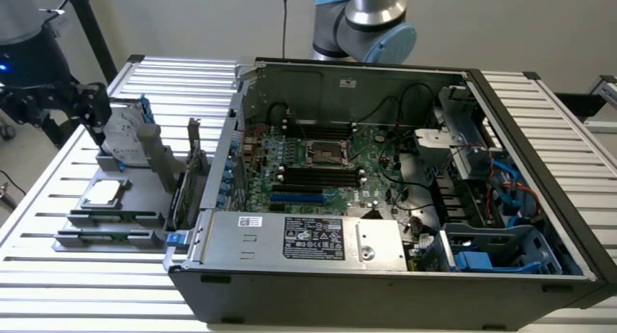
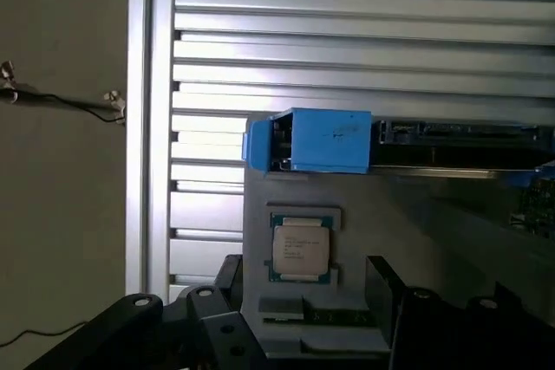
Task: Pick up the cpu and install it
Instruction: 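Pick up the cpu and move it towards the insertion slot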
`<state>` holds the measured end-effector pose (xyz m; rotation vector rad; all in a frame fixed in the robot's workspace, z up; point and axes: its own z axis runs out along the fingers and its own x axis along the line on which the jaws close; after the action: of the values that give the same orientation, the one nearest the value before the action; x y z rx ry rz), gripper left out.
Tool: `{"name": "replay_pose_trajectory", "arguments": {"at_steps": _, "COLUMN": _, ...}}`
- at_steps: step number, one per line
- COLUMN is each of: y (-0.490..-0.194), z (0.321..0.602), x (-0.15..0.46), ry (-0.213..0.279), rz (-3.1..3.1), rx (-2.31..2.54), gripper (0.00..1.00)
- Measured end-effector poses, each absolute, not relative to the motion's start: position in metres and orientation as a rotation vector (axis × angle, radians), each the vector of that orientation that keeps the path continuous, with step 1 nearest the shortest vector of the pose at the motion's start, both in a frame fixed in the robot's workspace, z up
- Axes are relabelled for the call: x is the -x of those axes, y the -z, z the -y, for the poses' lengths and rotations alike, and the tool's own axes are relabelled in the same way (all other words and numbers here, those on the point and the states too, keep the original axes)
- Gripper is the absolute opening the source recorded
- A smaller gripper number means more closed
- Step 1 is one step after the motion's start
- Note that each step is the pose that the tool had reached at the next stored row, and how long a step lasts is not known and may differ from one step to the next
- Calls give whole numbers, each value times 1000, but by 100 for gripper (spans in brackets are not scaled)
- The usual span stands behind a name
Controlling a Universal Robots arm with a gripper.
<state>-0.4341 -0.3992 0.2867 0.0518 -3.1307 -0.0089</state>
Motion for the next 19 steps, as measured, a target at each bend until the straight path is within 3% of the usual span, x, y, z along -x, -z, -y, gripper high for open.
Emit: {"name": "replay_pose_trajectory", "arguments": {"at_steps": 19, "y": -252, "z": 416, "x": 433, "ry": 9, "rz": 3131, "rx": -52, "gripper": 67}}
